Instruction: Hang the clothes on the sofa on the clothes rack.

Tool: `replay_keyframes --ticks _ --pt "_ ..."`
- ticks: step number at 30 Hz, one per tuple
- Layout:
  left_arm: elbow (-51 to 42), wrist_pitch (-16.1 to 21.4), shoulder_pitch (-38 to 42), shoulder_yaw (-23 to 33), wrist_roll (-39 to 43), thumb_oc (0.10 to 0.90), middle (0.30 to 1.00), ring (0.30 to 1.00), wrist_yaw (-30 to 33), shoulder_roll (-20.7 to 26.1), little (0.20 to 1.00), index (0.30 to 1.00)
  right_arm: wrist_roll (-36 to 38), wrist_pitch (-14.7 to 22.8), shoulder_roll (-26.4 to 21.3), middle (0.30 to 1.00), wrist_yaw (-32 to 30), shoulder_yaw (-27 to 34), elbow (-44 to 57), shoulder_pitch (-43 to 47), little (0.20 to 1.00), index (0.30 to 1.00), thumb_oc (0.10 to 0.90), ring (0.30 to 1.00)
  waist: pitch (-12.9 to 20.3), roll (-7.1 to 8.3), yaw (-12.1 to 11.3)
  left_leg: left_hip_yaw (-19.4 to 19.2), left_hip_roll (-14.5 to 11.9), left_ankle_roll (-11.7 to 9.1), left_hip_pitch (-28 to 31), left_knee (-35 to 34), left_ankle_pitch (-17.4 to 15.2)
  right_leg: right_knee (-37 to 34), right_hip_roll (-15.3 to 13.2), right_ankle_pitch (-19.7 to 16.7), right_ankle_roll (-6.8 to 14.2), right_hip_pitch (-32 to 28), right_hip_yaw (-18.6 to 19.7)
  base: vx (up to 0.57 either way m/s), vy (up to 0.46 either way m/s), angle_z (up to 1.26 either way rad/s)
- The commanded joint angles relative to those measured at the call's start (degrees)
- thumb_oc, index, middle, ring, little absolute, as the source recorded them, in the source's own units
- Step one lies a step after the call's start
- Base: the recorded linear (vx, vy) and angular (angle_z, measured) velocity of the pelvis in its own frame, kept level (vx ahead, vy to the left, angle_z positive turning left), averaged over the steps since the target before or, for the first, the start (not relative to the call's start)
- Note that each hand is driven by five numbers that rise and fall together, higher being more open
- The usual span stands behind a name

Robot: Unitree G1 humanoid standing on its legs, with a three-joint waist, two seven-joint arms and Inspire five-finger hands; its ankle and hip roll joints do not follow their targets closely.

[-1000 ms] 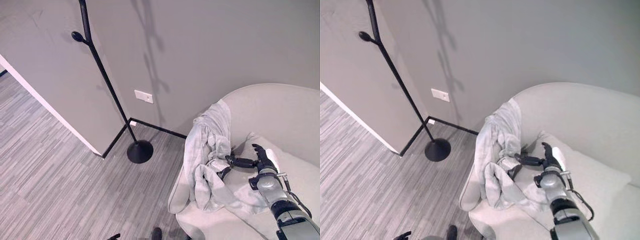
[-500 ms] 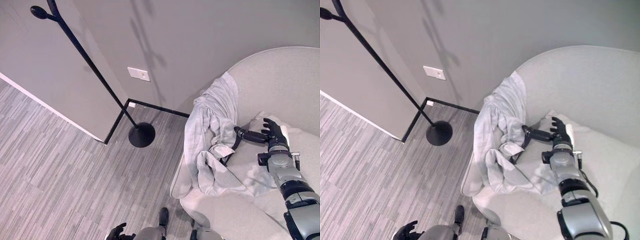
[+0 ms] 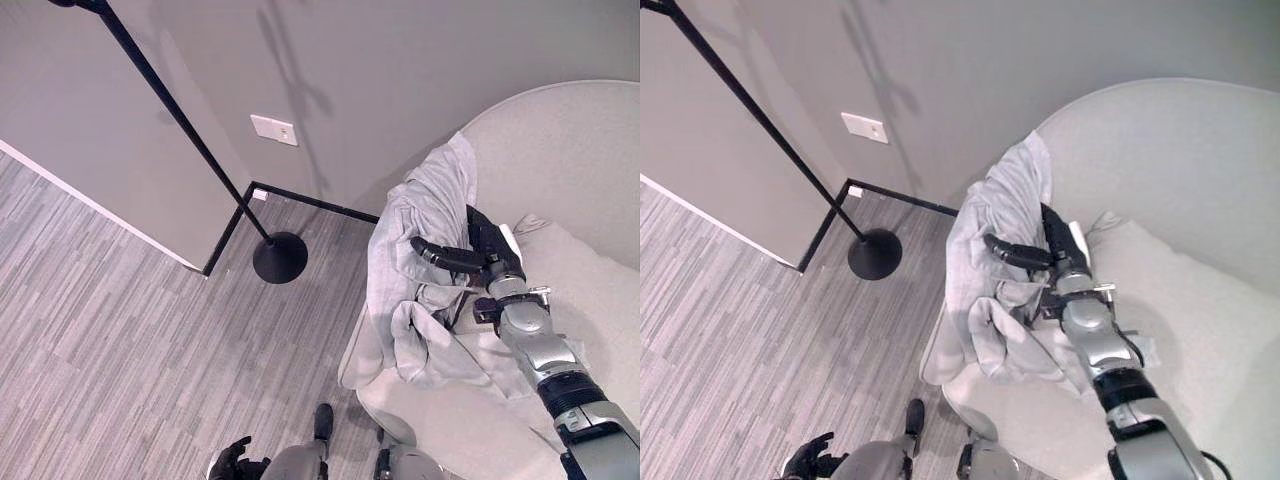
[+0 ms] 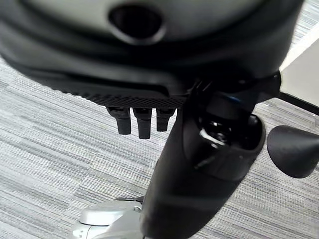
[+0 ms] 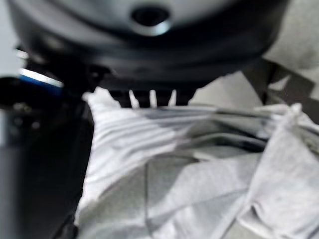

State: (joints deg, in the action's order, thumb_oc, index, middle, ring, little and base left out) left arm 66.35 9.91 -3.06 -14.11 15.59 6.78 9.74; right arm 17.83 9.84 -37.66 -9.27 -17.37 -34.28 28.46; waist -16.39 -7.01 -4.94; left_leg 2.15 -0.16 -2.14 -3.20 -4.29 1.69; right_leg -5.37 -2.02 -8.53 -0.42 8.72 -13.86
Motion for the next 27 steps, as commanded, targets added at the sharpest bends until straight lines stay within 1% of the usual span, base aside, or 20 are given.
replay_keyframes --ticks 1,4,5,7,10,12,14,15,16,17,18,19,20,25,27 --pt "1.43 2.19 1.38 -5.65 -2.06 0.800 0.900 0.900 -0.65 -0.82 0.900 0.900 -4.35 2.54 1.27 0.900 -0.25 -3.04 0.47 6.82 0.900 0.900 0.800 0.900 2.92 1.88 -1.69 -3.57 -1.53 -1.23 -5.06 -0.71 1.96 0.37 -2.07 6.91 5.85 -3.44 3.82 -0.04 0.013 -0.02" --pt "1.10 2.20 1.39 -5.67 -2.01 0.800 0.900 0.900 -0.33 -0.69 0.900 0.900 -5.56 2.28 1.02 0.900 -1.16 -2.62 1.15 5.88 0.900 0.900 0.800 0.900 2.58 1.97 -1.51 -3.50 -1.56 -1.20 -5.33 -0.71 2.04 0.37 -2.06 6.82 5.81 -3.26 3.92 -0.01 0.004 0.01" --pt "1.18 2.22 1.51 -5.64 -2.05 0.800 0.900 0.900 -0.16 -0.61 0.900 0.900 -4.96 2.41 1.35 0.900 -1.15 -1.82 1.24 4.80 0.900 0.900 0.800 0.900 2.29 2.11 -1.31 -3.55 -1.53 -1.19 -5.37 -0.71 2.03 0.37 -2.06 6.74 5.81 -3.22 3.95 0.00 0.000 0.00" --pt "1.29 2.20 1.84 -5.68 -2.02 0.800 0.900 0.900 -0.15 -0.60 0.900 0.900 -3.30 2.10 2.95 0.900 -0.19 -2.09 -0.33 3.98 0.900 0.900 0.800 0.900 1.98 2.18 -1.16 -3.68 -1.55 -1.19 -5.54 -0.71 2.04 0.37 -2.13 6.59 5.84 -2.94 4.02 -0.02 0.008 0.01" --pt "1.00 2.22 1.98 -5.99 -1.98 0.800 0.900 0.900 -0.49 -0.54 0.900 0.900 -0.89 1.55 4.89 0.900 1.94 -3.84 -2.19 3.80 0.900 0.900 0.800 0.900 1.70 2.15 -1.23 -3.73 -1.45 -1.15 -5.90 -0.71 2.17 0.37 -2.18 6.34 5.86 -2.47 4.31 -0.01 0.009 -0.01" --pt "0.49 2.24 2.45 -7.13 -2.53 0.800 0.900 0.900 -0.55 -0.56 0.900 0.900 2.53 1.15 7.35 0.900 4.33 -5.71 -2.31 3.79 0.900 0.900 0.800 0.900 1.33 2.09 -1.34 -3.95 -1.44 -1.18 -6.29 -0.71 2.36 0.37 -2.26 6.01 5.92 -1.96 4.47 -0.04 0.030 -0.03" --pt "0.49 2.24 2.51 -7.26 -2.68 0.800 0.900 0.900 -0.64 -0.55 0.900 0.900 3.45 1.14 7.99 0.900 4.99 -6.40 -2.29 3.87 0.900 0.900 0.800 0.900 1.29 2.08 -1.31 -4.05 -1.42 -1.18 -6.39 -0.71 2.36 0.37 -2.30 5.94 5.92 -1.78 4.59 0.00 0.011 -0.03" --pt "0.56 2.06 2.63 -7.64 -2.98 0.800 0.900 0.900 -0.94 -0.57 0.900 0.900 4.33 0.80 9.58 0.900 6.10 -8.38 -1.72 4.15 0.900 0.900 0.800 0.900 1.20 2.15 -1.28 -4.19 -1.45 -1.15 -6.44 -0.71 2.33 0.37 -2.33 5.84 5.90 -1.63 4.76 -0.01 0.027 -0.06" --pt "0.79 1.97 2.64 -7.90 -3.21 0.800 0.900 0.900 -1.00 -0.67 0.900 0.900 4.59 0.50 11.02 0.759 6.85 -10.11 -0.99 4.38 0.759 0.759 0.706 0.759 1.20 2.24 -1.31 -4.25 -1.44 -1.11 -6.47 -0.71 2.33 0.37 -2.31 5.72 5.88 -1.52 4.90 -0.01 0.034 -0.05" --pt "0.74 1.98 2.67 -8.01 -3.20 0.800 0.900 0.900 -1.07 -0.67 0.900 0.900 4.86 0.33 11.90 0.585 7.19 -10.86 -1.27 4.75 0.585 0.585 0.590 0.585 1.23 2.28 -1.41 -4.27 -1.43 -1.10 -6.50 -0.71 2.33 0.37 -2.30 5.65 5.88 -1.44 4.96 0.00 0.025 -0.05" --pt "0.69 1.97 2.85 -8.08 -3.23 0.800 0.900 0.900 -1.04 -0.62 0.900 0.900 5.08 0.21 12.58 0.364 7.51 -11.63 -1.93 5.43 0.364 0.364 0.442 0.364 1.23 2.30 -1.56 -4.27 -1.36 -1.09 -6.57 -0.71 2.36 0.37 -2.27 5.58 5.91 -1.33 5.08 0.00 0.012 -0.11" --pt "0.69 1.97 2.85 -8.06 -3.23 0.800 0.900 0.900 -1.04 -0.62 0.900 0.900 5.09 0.22 12.59 0.300 7.52 -11.65 -1.96 5.46 0.300 0.300 0.400 0.300 1.22 2.31 -1.55 -4.27 -1.36 -1.09 -6.57 -0.71 2.36 0.37 -2.27 5.58 5.91 -1.32 5.09 -0.01 0.021 -0.19" --pt "0.51 1.97 3.15 -8.47 -3.17 0.800 0.900 0.900 -0.86 -0.54 0.900 0.900 5.30 -0.18 13.76 0.300 7.84 -12.84 -2.49 6.52 0.300 0.300 0.400 0.300 1.24 2.28 -1.80 -4.27 -1.34 -1.10 -6.82 -0.71 2.42 0.37 -2.29 5.48 5.91 -1.01 5.16 0.00 0.025 -0.19" --pt "0.72 1.80 3.77 -9.19 -3.39 0.800 0.900 0.900 -0.49 -0.61 0.900 0.900 7.17 -1.35 16.63 0.300 8.35 -14.37 -4.11 7.45 0.300 0.300 0.400 0.300 1.17 2.50 -2.15 -4.33 -1.17 -1.03 -6.93 -0.71 2.48 0.37 -2.35 5.39 5.90 -1.00 5.23 0.00 0.010 -0.04" --pt "1.20 1.48 3.72 -9.31 -3.66 0.800 0.900 0.900 -0.40 -0.56 0.900 0.900 8.45 -2.65 17.84 0.300 9.22 -15.42 -5.18 7.62 0.300 0.300 0.400 0.300 1.23 2.77 -2.26 -4.37 -1.28 -1.06 -6.82 -0.71 2.42 0.37 -2.32 5.41 5.88 -1.13 5.26 0.00 0.000 0.00"
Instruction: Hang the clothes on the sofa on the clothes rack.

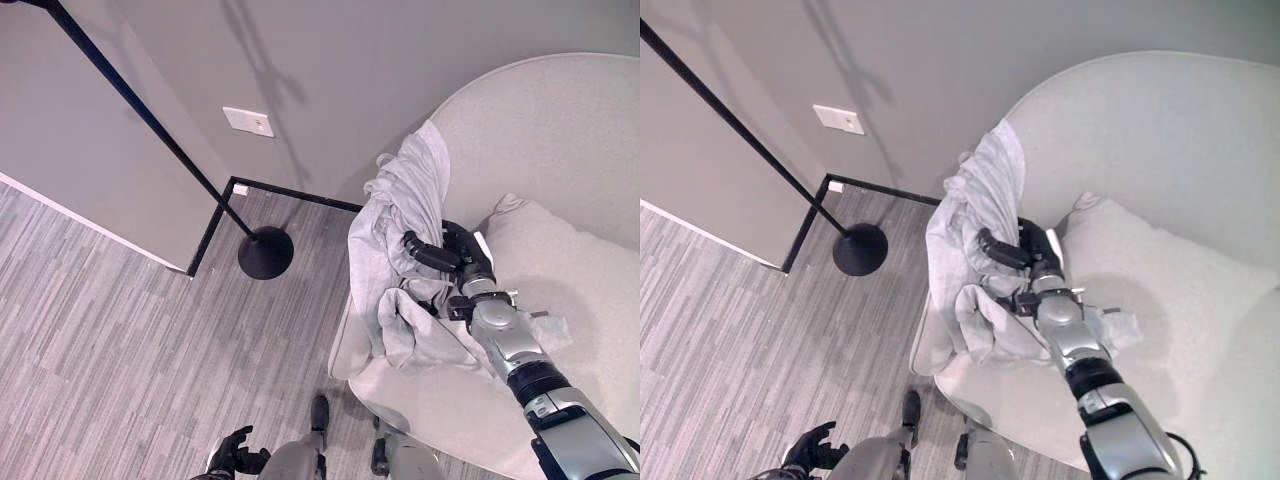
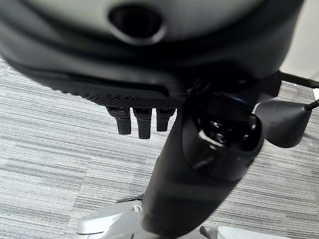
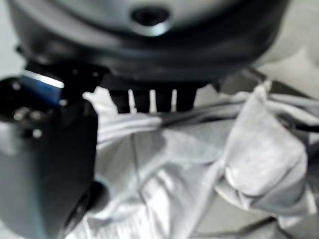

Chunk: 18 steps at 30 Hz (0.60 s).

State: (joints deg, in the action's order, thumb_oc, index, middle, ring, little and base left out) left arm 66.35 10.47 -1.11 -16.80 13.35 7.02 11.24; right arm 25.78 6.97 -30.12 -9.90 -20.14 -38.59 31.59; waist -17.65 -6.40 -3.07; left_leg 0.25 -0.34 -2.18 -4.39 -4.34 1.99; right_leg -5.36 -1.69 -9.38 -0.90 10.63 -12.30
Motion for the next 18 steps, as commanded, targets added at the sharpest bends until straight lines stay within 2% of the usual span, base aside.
replay_keyframes --ticks 1,6,11,15,18 --pt "1.36 0.72 1.75 -6.64 -1.68 0.800 0.900 0.900 -0.69 -2.03 0.900 0.900 0.71 -0.21 10.68 0.300 10.05 -13.17 -1.31 4.41 0.300 0.300 0.400 0.300 2.56 2.26 -4.14 -2.50 -1.10 -1.04 -5.52 -0.66 2.04 0.36 -2.63 6.25 6.36 -3.10 3.80 0.00 0.000 0.00" --pt "2.18 0.34 2.05 -6.83 -2.49 0.800 0.900 0.900 -0.56 -1.92 0.900 0.900 5.60 -1.84 13.24 0.300 11.02 -13.66 -2.72 3.34 0.300 0.300 0.400 0.300 2.75 2.89 -4.19 -2.84 -1.29 -1.06 -4.94 -0.66 1.86 0.36 -2.49 6.33 6.23 -3.52 4.12 0.00 0.000 0.00" --pt "2.32 -0.07 2.54 -7.62 -4.03 0.800 0.900 0.900 -0.30 -1.94 0.900 0.900 15.38 -2.24 16.59 0.300 12.08 -12.39 -2.20 0.37 0.300 0.300 0.400 0.300 2.99 3.22 -4.33 -3.04 -1.35 -1.09 -4.53 -0.66 1.72 0.36 -2.40 6.44 6.21 -3.85 4.24 0.00 0.000 0.00" --pt "2.49 -0.55 2.81 -7.15 -3.57 0.800 0.900 0.900 0.45 -2.08 0.900 0.900 25.57 -0.95 20.01 0.300 11.62 -7.92 -1.49 -3.29 0.300 0.300 0.400 0.300 3.31 3.21 -4.27 -3.18 -1.39 -1.08 -4.00 -0.66 1.48 0.36 -2.41 6.65 6.20 -4.35 4.18 0.00 0.000 0.00" --pt "2.89 -0.85 2.65 -6.31 -3.27 0.800 0.900 0.900 1.20 -2.37 0.900 0.900 32.08 1.83 22.74 0.300 10.70 -2.14 -0.27 -5.84 0.300 0.300 0.400 0.300 3.78 2.92 -4.04 -3.26 -1.33 -0.97 -3.30 -0.66 1.14 0.36 -2.45 6.87 6.23 -4.99 4.16 0.01 -0.002 0.00"
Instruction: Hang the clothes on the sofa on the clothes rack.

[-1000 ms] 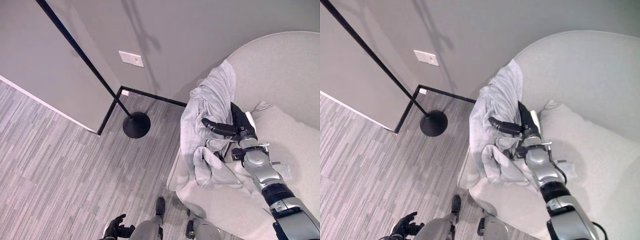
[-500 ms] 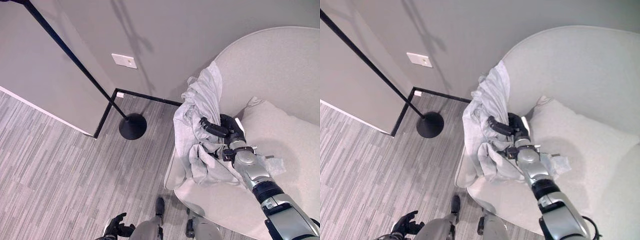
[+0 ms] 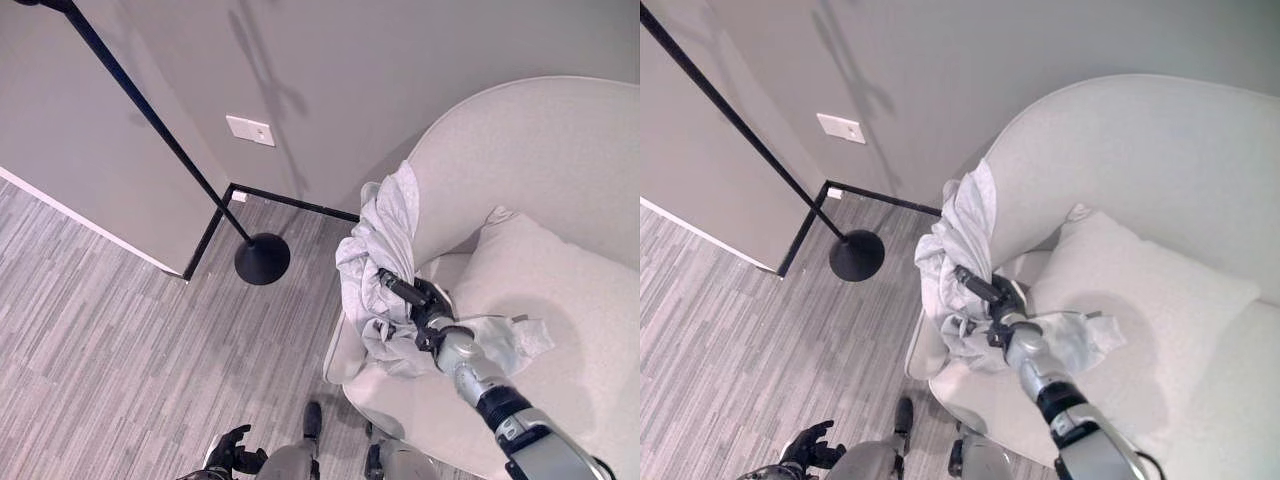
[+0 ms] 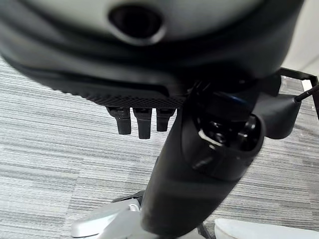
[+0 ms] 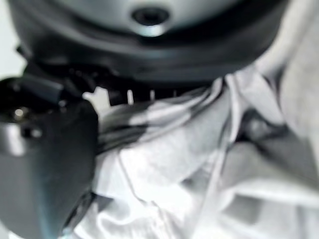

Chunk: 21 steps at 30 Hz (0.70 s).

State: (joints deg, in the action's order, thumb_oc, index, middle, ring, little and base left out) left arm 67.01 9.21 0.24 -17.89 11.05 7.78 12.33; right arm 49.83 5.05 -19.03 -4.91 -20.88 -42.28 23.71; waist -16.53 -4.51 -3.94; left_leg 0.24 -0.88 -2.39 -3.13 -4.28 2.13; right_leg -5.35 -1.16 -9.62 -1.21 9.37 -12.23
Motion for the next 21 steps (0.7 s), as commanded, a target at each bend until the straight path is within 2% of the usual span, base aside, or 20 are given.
replay_keyframes --ticks 1,2,3,6,14,18,21 --pt "2.47 0.31 1.08 -4.92 -0.89 0.800 0.900 0.900 0.69 -3.66 0.900 0.900 10.82 4.99 12.88 0.300 5.56 1.14 4.55 1.00 0.300 0.300 0.400 0.300 2.95 0.92 -2.96 -3.28 -0.73 -0.71 -4.28 -0.72 0.83 0.35 -3.00 7.25 6.53 -3.99 4.13 0.03 -0.001 0.01" --pt "2.47 0.31 1.08 -4.92 -0.89 0.800 0.900 0.900 0.69 -3.66 0.900 0.900 10.82 4.99 12.88 0.300 5.56 1.14 4.55 1.00 0.300 0.300 0.400 0.300 2.99 0.93 -2.96 -3.27 -0.73 -0.71 -4.32 -0.72 0.83 0.35 -3.00 7.25 6.53 -3.96 4.12 0.05 0.004 0.03" --pt "2.95 0.10 0.55 -4.31 -0.77 0.800 0.900 0.900 1.13 -4.16 0.900 0.900 16.53 7.70 15.27 0.300 5.42 5.23 7.62 -1.06 0.300 0.300 0.400 0.300 3.47 0.60 -2.61 -3.36 -0.62 -0.63 -3.65 -0.72 0.54 0.35 -3.03 7.52 6.54 -4.59 4.26 0.04 0.005 0.03" --pt "3.08 -0.60 -0.64 -3.65 -0.69 0.800 0.900 0.900 1.87 -4.84 0.900 0.900 21.35 13.00 17.62 0.300 4.18 9.03 15.55 -3.14 0.300 0.300 0.400 0.300 5.02 -0.03 -1.96 -3.64 -0.54 -0.45 -2.14 -0.72 -0.09 0.35 -3.21 7.97 6.49 -5.89 4.44 0.07 0.007 0.02" --pt "3.24 -1.14 -2.42 -3.43 -1.35 0.800 0.900 0.900 1.87 -5.31 0.900 0.900 24.40 17.29 18.40 0.300 3.56 12.11 23.81 -3.17 0.300 0.300 0.400 0.300 8.52 -0.52 -1.54 -3.86 -0.35 -0.31 0.68 -0.72 -0.84 0.35 -3.46 8.93 6.41 -8.82 4.43 0.06 0.000 0.01" --pt "4.01 -1.73 -3.30 -2.74 -1.94 0.800 0.900 0.900 1.74 -5.28 0.900 0.900 24.72 20.06 17.91 0.300 2.66 14.51 29.28 -1.77 0.300 0.300 0.400 0.300 10.96 -0.27 -1.57 -3.64 -0.27 -0.30 2.64 -0.72 -1.21 0.35 -3.50 9.46 6.25 -10.87 4.09 0.05 -0.015 0.02" --pt "4.42 -1.92 -3.54 -1.91 -1.62 0.800 0.900 0.900 1.79 -5.19 0.900 0.900 24.65 20.79 17.78 0.300 2.45 15.30 31.31 -1.12 0.300 0.300 0.400 0.300 11.89 -0.05 -1.73 -3.60 -0.33 -0.34 3.22 -0.72 -1.34 0.35 -3.54 9.66 6.20 -11.61 3.86 0.03 -0.018 0.03"
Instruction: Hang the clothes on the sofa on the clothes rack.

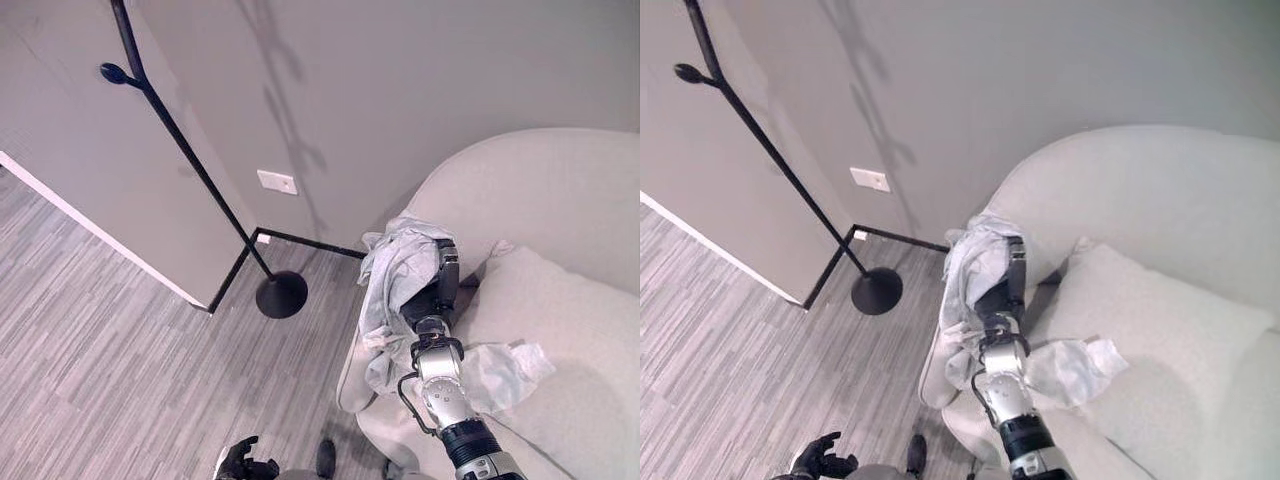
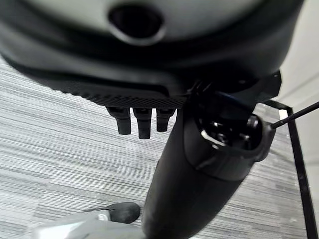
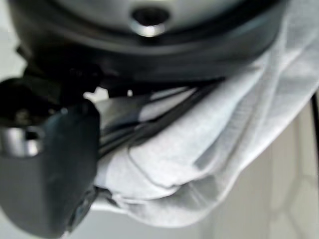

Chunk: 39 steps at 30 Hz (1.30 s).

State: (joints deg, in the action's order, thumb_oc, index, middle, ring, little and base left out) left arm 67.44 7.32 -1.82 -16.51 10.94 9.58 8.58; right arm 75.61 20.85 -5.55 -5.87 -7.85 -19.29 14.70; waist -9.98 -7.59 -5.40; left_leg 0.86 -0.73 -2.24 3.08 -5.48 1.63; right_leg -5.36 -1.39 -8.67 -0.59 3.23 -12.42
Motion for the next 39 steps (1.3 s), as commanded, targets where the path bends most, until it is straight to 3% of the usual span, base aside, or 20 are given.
replay_keyframes --ticks 1,5,10,15,21,24,32,33,36,39 --pt "3.66 -0.10 -1.58 -1.91 -0.11 0.800 0.900 0.900 0.33 -1.13 0.900 0.900 -1.51 6.09 3.45 0.300 2.75 3.06 10.63 9.33 0.300 0.300 0.400 0.300 6.43 3.40 -0.55 -4.03 -0.52 -0.53 -2.37 0.48 -0.98 0.36 -3.27 8.88 5.46 -6.20 3.86 0.00 0.000 0.00" --pt "0.86 0.60 -1.26 -0.41 2.63 0.800 0.900 0.900 1.17 -0.55 0.900 0.900 -3.80 6.95 1.23 0.300 1.92 3.64 14.32 11.17 0.300 0.300 0.400 0.300 7.69 4.03 -0.81 -3.91 -0.60 -0.60 -1.42 0.48 -1.21 0.36 -3.32 9.11 5.39 -7.32 3.47 0.01 -0.005 0.01" --pt "-10.09 2.43 -1.01 0.45 7.76 0.800 0.900 0.900 2.83 0.93 0.900 0.900 -7.17 8.06 -2.78 0.300 0.42 4.38 18.89 14.52 0.300 0.300 0.400 0.300 9.71 5.28 -1.27 -3.72 -0.75 -0.54 -0.05 0.48 -1.59 0.63 -3.30 9.56 5.41 -8.83 3.04 0.01 -0.013 0.08" --pt "-34.32 4.17 -1.54 0.60 11.69 0.800 0.900 0.900 5.07 4.85 0.900 0.900 -11.77 7.91 -6.90 0.300 -3.73 4.32 20.59 20.59 0.300 0.300 0.400 0.300 11.10 6.67 -1.22 -3.98 -1.11 -0.49 0.64 0.48 -1.71 0.81 -3.13 9.47 5.46 -9.28 3.03 0.00 -0.003 0.01" --pt "-47.43 5.13 0.70 3.30 7.24 0.800 0.900 0.900 10.84 6.75 0.900 0.900 -15.58 7.65 -9.41 0.300 -8.13 4.34 19.57 26.78 0.300 0.300 0.400 0.300 11.93 8.25 -1.17 -4.31 -1.47 -0.59 1.26 0.48 -1.99 0.97 -3.09 9.61 5.41 -9.72 3.39 0.00 -0.025 -0.07" --pt "-53.78 8.15 5.84 5.64 2.31 0.800 0.900 0.900 17.61 6.27 0.900 0.900 -16.91 7.30 -11.42 0.300 -9.32 3.41 17.13 30.13 0.300 0.300 0.400 0.300 12.92 9.92 -0.97 -4.34 -1.79 -0.94 2.01 0.48 -2.36 1.35 -2.97 9.99 5.28 -10.14 3.37 0.00 -0.048 -0.07" --pt "-53.48 9.14 13.01 4.38 -8.39 0.800 0.900 0.900 26.76 7.66 0.900 0.900 -16.06 8.98 -14.32 0.300 -10.61 2.28 11.87 37.75 0.300 0.300 0.400 0.300 13.86 11.20 -0.10 -4.86 -2.12 -1.18 2.84 0.48 -2.75 1.55 -2.70 10.08 5.25 -10.48 3.67 0.00 -0.024 -0.01" --pt "-52.47 9.88 14.93 3.10 -9.65 0.800 0.900 0.900 28.57 7.85 0.900 0.900 -15.29 10.12 -14.49 0.300 -11.23 1.86 9.83 41.75 0.300 0.300 0.400 0.300 14.19 11.55 0.30 -5.12 -2.27 -1.21 2.98 0.48 -2.85 1.41 -2.58 9.96 5.28 -10.41 3.97 0.01 -0.052 -0.02" --pt "-51.69 10.13 16.35 1.72 -8.87 0.800 0.900 0.900 28.68 7.67 0.900 0.900 -15.13 10.68 -14.60 0.300 -11.99 1.34 8.72 44.10 0.300 0.300 0.400 0.300 14.47 11.75 0.72 -5.30 -2.34 -1.23 3.07 0.48 -2.86 1.40 -2.43 9.91 5.28 -10.31 4.22 0.00 -0.025 -0.03" --pt "-49.72 10.39 19.94 -3.16 -8.31 0.800 0.900 0.900 26.63 6.97 0.900 0.900 -14.82 11.02 -13.81 0.300 -12.70 -0.53 6.77 48.92 0.300 0.300 0.400 0.300 14.71 11.97 1.87 -5.62 -2.53 -1.16 3.20 0.48 -2.99 1.33 -2.13 9.78 5.15 -10.07 4.93 0.00 -0.031 -0.04"
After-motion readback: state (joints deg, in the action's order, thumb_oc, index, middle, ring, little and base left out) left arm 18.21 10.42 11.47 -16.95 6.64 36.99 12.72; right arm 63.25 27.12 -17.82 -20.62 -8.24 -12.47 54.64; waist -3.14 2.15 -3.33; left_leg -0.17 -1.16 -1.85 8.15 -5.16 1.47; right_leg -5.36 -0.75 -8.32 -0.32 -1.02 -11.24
